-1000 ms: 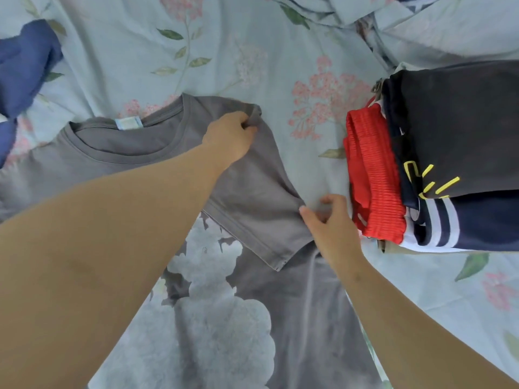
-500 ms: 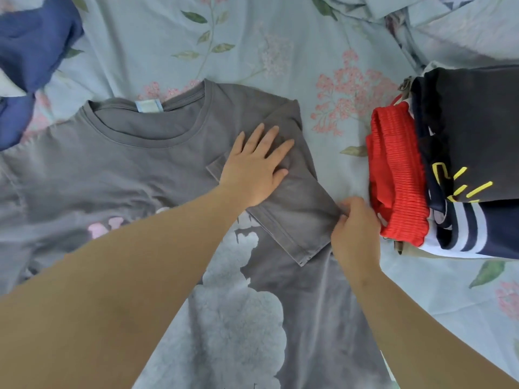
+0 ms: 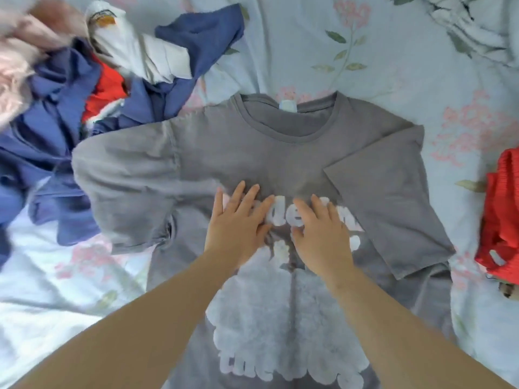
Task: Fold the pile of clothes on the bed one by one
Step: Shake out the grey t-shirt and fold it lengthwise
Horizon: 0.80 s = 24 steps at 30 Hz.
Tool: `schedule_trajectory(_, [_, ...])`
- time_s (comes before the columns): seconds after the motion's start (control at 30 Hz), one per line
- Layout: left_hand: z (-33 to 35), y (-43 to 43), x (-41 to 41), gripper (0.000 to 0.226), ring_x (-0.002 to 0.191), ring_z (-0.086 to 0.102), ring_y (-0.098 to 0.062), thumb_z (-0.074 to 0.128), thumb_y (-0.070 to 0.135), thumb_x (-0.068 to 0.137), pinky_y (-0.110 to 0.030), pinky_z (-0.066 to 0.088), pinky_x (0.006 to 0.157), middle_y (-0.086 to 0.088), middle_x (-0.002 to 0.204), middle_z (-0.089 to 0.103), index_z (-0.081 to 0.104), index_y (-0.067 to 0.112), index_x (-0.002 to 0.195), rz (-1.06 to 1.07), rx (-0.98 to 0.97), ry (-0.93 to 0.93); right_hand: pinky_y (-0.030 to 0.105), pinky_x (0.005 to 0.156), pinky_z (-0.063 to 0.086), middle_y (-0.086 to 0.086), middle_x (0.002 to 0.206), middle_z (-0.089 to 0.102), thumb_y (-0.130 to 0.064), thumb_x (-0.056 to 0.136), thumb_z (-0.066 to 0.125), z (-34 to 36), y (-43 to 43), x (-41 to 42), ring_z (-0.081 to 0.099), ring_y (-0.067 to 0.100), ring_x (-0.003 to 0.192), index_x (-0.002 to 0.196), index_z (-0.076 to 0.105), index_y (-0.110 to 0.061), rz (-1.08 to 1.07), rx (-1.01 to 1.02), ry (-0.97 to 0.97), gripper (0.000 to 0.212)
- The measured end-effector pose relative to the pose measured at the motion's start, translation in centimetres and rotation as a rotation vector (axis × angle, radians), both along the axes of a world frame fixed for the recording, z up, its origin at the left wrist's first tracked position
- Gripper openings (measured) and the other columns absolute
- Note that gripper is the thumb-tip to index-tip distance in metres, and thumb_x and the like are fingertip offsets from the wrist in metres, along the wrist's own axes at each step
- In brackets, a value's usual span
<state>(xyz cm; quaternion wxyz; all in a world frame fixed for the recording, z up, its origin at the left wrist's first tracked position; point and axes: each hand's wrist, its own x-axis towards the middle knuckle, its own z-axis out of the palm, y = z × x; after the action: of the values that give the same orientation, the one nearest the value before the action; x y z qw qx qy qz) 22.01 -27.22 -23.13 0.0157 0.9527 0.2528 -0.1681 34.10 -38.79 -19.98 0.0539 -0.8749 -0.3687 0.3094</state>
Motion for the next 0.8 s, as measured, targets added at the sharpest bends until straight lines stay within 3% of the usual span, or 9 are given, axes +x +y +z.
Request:
schedule_trajectory(0.13, [0.3,2.5,-5.7,0.053,0.125,0.052,-0.034,0.033,0.044,0.086,-0.058,0.028,0.105,-0.01,0.129,0.06,0.06,0.022,0.127,0.127,0.045,-0.095,0.043,0.113,0.019,0.004,0.159,0.011,-0.036,0.098,0.039,-0.1,3.5,-4.0,0.01,0.031,0.145,0.148,0.024,-0.034,0.062,-0.006,0.005,0.053])
schedule_trajectory(0.27, [1.1,4.1,-10.3,0.05,0.131,0.044,-0.034,0.037,0.041,0.089,-0.059,0.032,0.103,-0.01,0.139,0.05,0.051,0.023,0.134,0.427,0.02,-0.286,0.05,0.114,0.013,0.003,0.16,0.0,-0.044,0.096,0.039,0.0,6.6,-8.0,-0.001,0.037,0.145,0.147,0.017,-0.043,0.071,-0.031,0.033,0.055])
schedule_trajectory(0.43, [1.7,6.0,-13.7,0.063,0.141,0.02,-0.029,0.054,0.036,0.091,-0.047,0.016,0.111,-0.006,0.154,0.023,0.029,0.019,0.146,1.134,-0.138,-0.495,0.057,0.114,0.007,0.003,0.158,-0.009,-0.056,0.089,0.046,-1.2,8.1,-9.8,-0.009,0.042,0.142,0.141,0.024,-0.045,0.088,-0.137,0.042,0.058])
schedule_trajectory(0.5, [1.9,7.3,-13.7,0.072,0.14,0.02,-0.028,0.059,0.04,0.088,-0.043,0.016,0.11,-0.004,0.154,0.022,0.024,0.018,0.147,1.438,-0.22,-0.552,0.056,0.114,0.007,0.0,0.158,-0.008,-0.055,0.085,0.051,-1.3,7.8,-9.0,-0.009,0.04,0.143,0.138,0.026,-0.047,0.073,-0.144,0.072,0.059])
schedule_trajectory(0.57, [2.2,9.0,-13.9,0.078,0.138,0.024,-0.028,0.059,0.05,0.085,-0.043,0.019,0.109,-0.004,0.152,0.027,0.024,0.019,0.147,1.584,-0.257,-0.55,0.054,0.115,0.007,-0.003,0.158,-0.008,-0.054,0.083,0.055,-1.4,8.0,-8.8,-0.01,0.037,0.143,0.136,0.028,-0.049,0.064,-0.146,0.102,0.06])
schedule_trajectory(0.63, [2.3,10.6,-13.9,0.078,0.131,0.035,-0.027,0.059,0.058,0.081,-0.042,0.027,0.104,-0.003,0.144,0.038,0.031,0.02,0.143,1.645,-0.349,-0.586,0.053,0.115,0.007,-0.004,0.158,-0.008,-0.052,0.082,0.057,-1.3,8.2,-8.8,-0.01,0.036,0.143,0.135,0.029,-0.049,0.051,-0.144,0.115,0.061])
schedule_trajectory(0.7, [2.5,12.0,-13.7,0.069,0.112,0.049,-0.024,0.062,0.059,0.077,-0.035,0.04,0.09,0.0,0.123,0.054,0.046,0.017,0.13,1.728,-0.517,-0.766,0.052,0.116,0.006,-0.004,0.157,-0.009,-0.05,0.081,0.059,-1.3,8.3,-8.8,-0.01,0.035,0.143,0.136,0.027,-0.049,0.051,-0.149,0.123,0.064])
schedule_trajectory(0.77, [2.8,13.0,-13.5,0.053,0.093,0.052,-0.02,0.068,0.049,0.079,-0.029,0.04,0.075,0.002,0.097,0.058,0.056,0.011,0.113,1.78,-0.694,-0.937,0.051,0.116,0.005,-0.004,0.157,-0.01,-0.047,0.08,0.061,-1.2,8.3,-8.7,-0.011,0.035,0.143,0.137,0.026,-0.049,0.051,-0.147,0.128,0.067])
schedule_trajectory(0.8, [3.0,13.3,-13.3,0.048,0.091,0.051,-0.02,0.069,0.043,0.08,-0.029,0.039,0.075,0.002,0.096,0.057,0.056,0.01,0.114,1.777,-0.757,-0.934,0.051,0.116,0.005,-0.004,0.157,-0.01,-0.046,0.08,0.062,-1.2,8.1,-8.7,-0.011,0.035,0.143,0.138,0.026,-0.049,0.049,-0.142,0.131,0.068])
